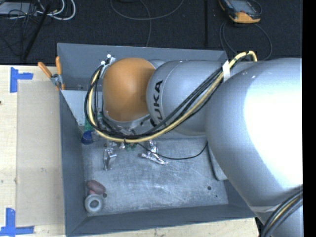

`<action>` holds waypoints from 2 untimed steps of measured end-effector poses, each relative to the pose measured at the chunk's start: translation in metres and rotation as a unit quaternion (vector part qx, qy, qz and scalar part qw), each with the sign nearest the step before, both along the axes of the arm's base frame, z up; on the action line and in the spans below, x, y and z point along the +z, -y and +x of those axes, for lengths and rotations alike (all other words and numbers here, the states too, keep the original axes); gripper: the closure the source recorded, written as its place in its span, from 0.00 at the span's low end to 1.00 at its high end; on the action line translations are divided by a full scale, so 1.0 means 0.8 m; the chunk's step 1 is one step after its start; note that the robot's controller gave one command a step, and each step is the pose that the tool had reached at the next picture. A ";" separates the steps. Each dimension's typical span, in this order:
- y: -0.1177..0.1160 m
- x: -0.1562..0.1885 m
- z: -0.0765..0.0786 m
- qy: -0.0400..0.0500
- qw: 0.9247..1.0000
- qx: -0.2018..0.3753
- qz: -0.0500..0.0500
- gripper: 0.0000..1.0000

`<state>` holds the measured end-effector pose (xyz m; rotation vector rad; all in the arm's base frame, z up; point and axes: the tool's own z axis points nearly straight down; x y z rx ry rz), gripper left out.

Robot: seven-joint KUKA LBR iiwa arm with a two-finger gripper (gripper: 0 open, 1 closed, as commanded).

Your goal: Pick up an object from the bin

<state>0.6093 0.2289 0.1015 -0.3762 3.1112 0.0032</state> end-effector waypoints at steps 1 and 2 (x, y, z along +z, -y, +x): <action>0.065 -0.037 0.011 -0.001 0.998 0.058 -0.001 0.00; 0.174 -0.035 -0.033 0.000 1.000 -0.005 0.000 0.00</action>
Offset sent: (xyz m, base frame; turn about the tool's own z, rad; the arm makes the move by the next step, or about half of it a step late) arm 0.0066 -0.0506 -0.0315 -0.1213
